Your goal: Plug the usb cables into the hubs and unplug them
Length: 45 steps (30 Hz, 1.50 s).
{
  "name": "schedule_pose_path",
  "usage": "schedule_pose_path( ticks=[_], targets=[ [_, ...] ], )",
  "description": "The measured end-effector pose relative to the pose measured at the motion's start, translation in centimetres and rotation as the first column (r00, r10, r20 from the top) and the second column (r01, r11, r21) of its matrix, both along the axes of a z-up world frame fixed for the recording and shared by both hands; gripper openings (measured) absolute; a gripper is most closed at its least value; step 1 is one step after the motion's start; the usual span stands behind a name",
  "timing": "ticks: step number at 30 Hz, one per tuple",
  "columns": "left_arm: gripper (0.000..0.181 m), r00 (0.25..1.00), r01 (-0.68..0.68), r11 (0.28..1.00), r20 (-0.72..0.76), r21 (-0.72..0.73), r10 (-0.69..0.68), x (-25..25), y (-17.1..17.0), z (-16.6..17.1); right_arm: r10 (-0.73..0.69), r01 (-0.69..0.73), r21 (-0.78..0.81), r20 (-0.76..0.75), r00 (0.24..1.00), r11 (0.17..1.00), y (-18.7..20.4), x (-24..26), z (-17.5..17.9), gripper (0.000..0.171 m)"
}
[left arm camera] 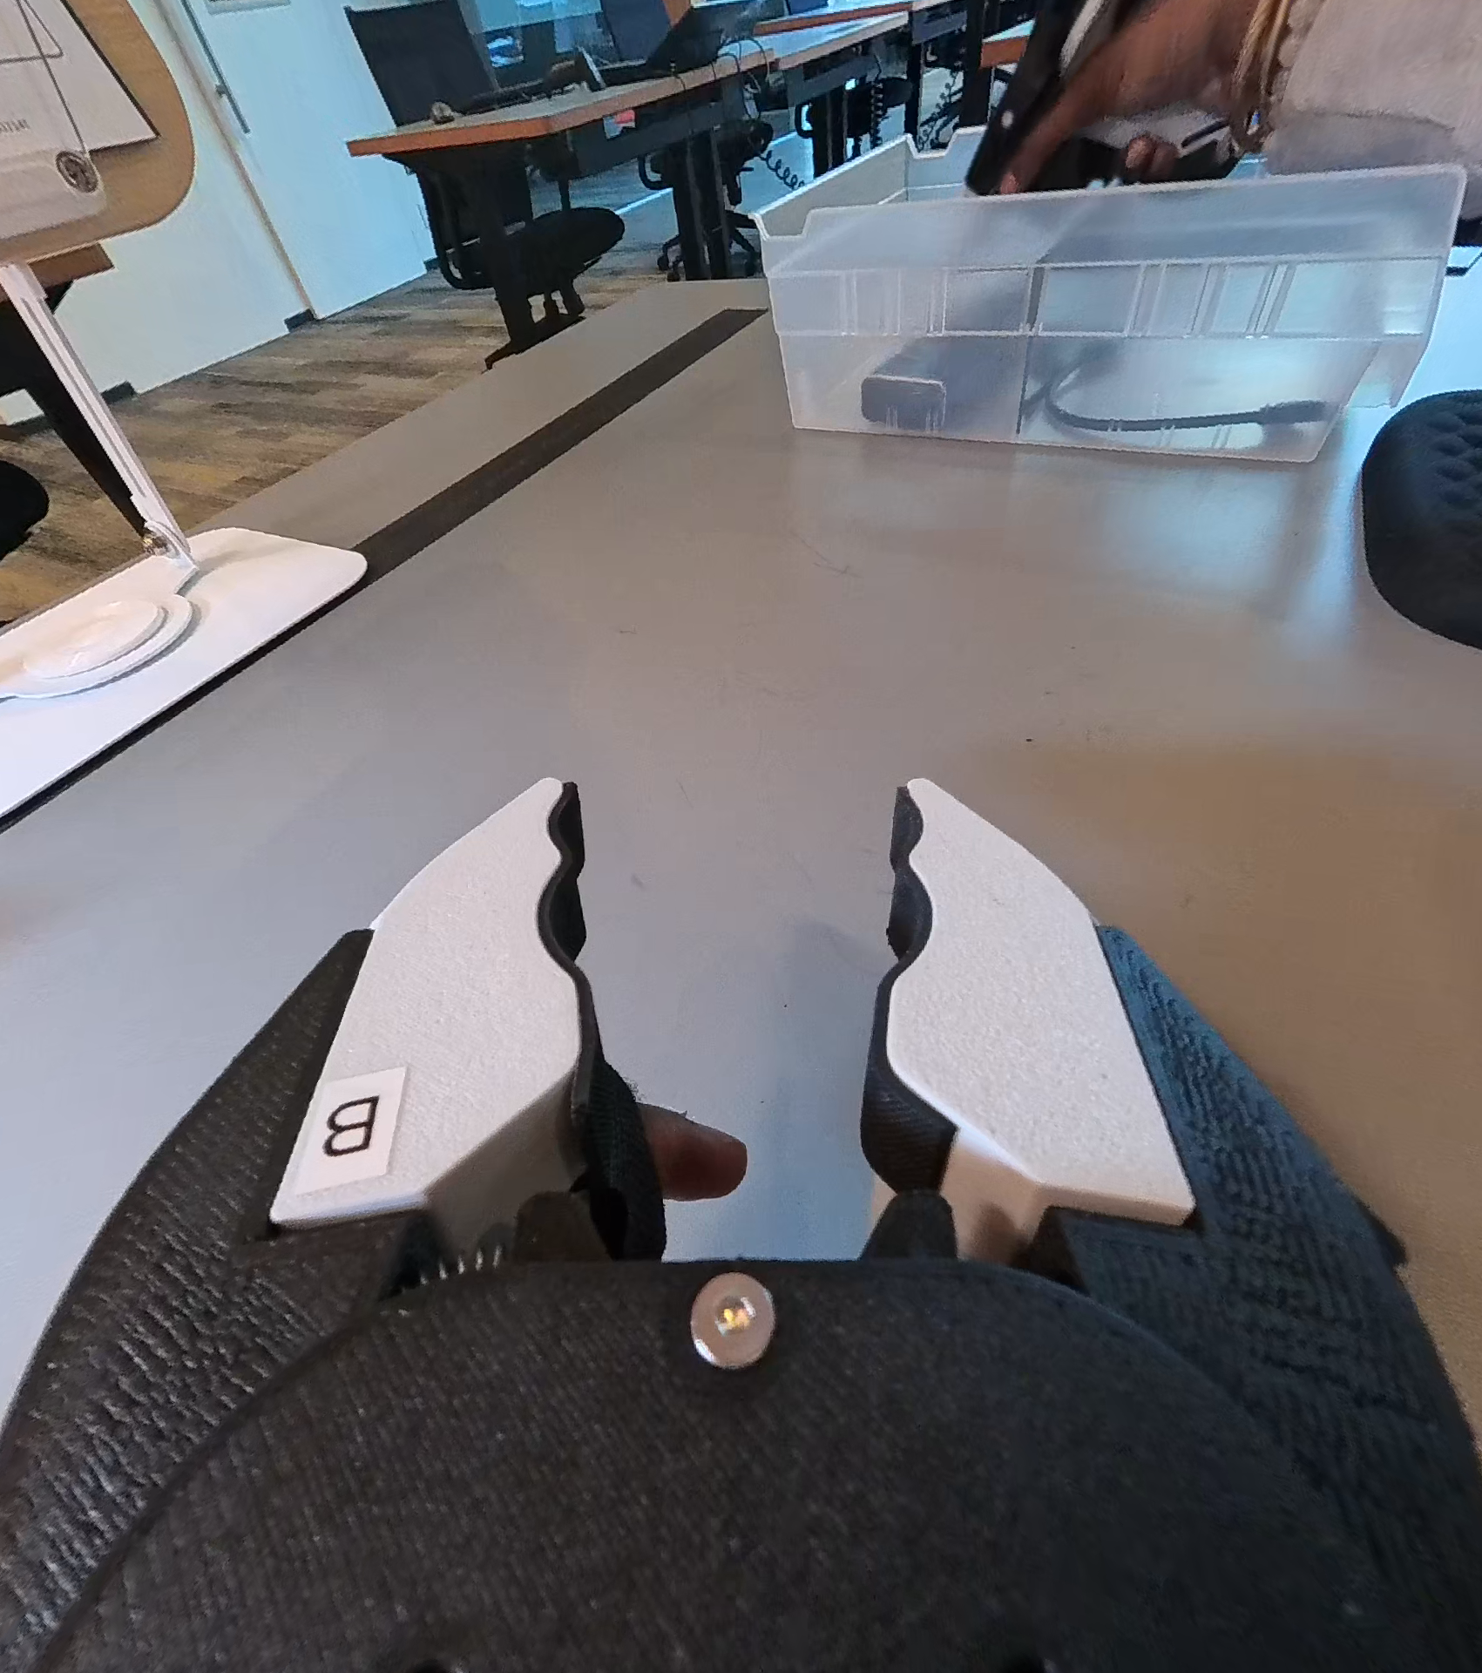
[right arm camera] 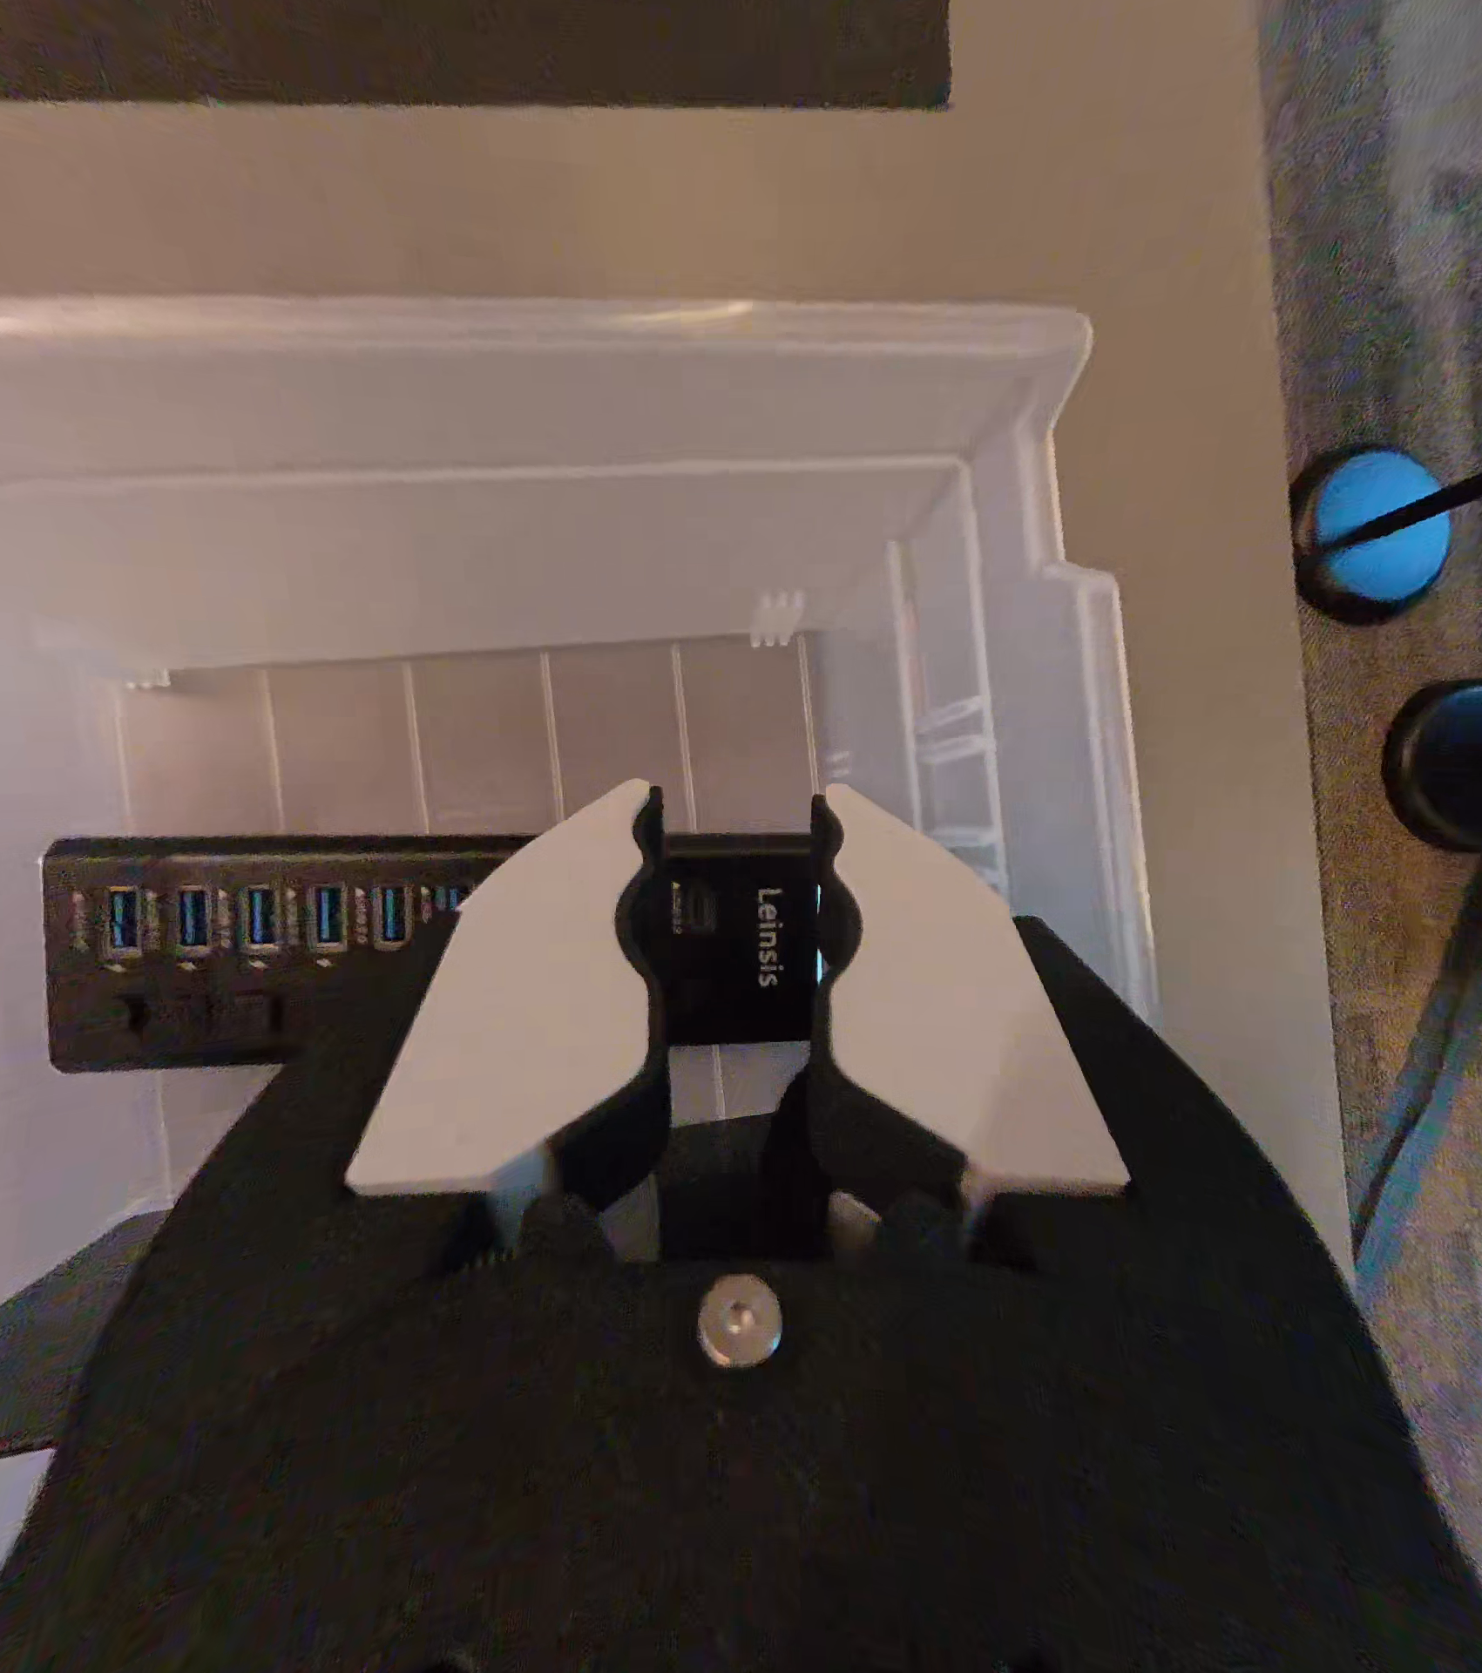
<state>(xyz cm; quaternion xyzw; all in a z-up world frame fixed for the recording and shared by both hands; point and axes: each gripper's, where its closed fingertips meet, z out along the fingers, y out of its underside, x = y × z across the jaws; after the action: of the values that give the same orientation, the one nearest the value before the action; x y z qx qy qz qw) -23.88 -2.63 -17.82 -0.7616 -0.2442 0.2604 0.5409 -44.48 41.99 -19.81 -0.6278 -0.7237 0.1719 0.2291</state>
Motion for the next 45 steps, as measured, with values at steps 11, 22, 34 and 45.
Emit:
schedule_pose_path(
  ticks=[11,22,34,45],
  targets=[
    [0.066,1.0,-0.009,1.0,-0.003,0.005,0.009,-0.1,-0.1,0.1,0.236,-0.521,-0.143,-0.77,0.593,0.841,-19.5,8.8,18.5,0.04],
    [0.066,0.999,-0.012,1.0,-0.04,0.016,0.013,0.4,-0.2,1.7,0.399,-0.907,-0.152,-0.86,0.317,0.394,-34.8,19.6,10.3,0.046],
    [0.068,0.92,-0.358,0.93,0.137,-0.088,0.367,6.0,-19.1,13.8,0.342,-0.946,-0.141,-0.908,0.241,0.291,-34.7,21.1,10.9,0.05],
    [0.06,0.571,-0.317,0.851,0.633,-0.418,0.523,5.8,-30.1,-0.5,0.411,-0.943,-0.124,-0.877,0.249,0.307,-35.6,21.0,9.5,0.05]
  ],
)
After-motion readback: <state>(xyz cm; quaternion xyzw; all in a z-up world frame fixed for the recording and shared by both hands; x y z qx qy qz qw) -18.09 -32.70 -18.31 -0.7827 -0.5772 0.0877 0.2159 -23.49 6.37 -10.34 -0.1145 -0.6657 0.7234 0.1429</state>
